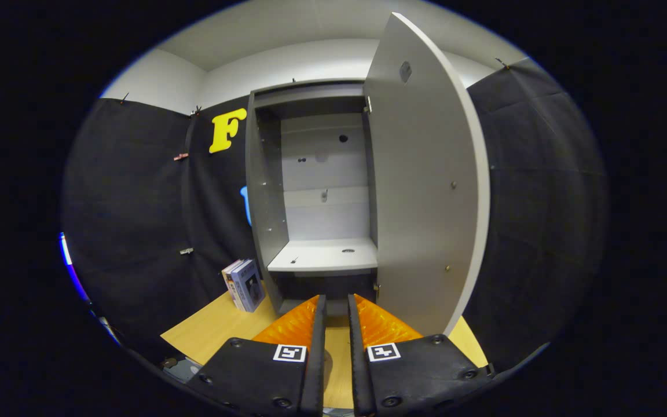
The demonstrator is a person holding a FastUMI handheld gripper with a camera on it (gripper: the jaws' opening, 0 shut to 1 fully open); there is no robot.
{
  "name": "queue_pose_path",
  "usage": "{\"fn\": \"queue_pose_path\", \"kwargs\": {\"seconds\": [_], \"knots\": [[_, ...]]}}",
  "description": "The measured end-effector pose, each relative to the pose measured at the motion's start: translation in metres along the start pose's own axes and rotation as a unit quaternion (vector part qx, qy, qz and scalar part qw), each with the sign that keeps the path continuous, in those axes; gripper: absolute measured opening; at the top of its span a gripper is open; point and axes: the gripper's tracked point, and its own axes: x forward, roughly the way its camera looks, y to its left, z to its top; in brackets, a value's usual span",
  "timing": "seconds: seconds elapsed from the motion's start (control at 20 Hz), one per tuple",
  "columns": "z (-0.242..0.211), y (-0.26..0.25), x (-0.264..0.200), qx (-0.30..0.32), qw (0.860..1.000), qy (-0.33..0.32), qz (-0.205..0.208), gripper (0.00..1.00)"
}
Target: Open the shoe cabinet door, grab the shoes and put them into the shoe cabinet, then close the shoe cabinet door.
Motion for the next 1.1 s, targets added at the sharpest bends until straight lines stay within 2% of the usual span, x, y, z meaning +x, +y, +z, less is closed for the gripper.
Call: {"fn": "queue_pose_path", "kwargs": {"seconds": [0.2, 0.35, 0.7, 0.85, 1.1], "knots": [[-0.058, 0.040, 0.028, -0.020, 0.999, 0.018, 0.035, 0.24], [-0.115, 0.055, 0.050, -0.016, 0.997, 0.063, 0.035, 0.24], [-0.232, 0.063, 0.088, -0.009, 0.989, 0.144, -0.005, 0.24], [-0.290, 0.061, 0.096, -0.015, 0.980, 0.198, -0.025, 0.24], [-0.352, 0.066, 0.112, -0.012, 0.965, 0.259, -0.030, 0.24]]}}
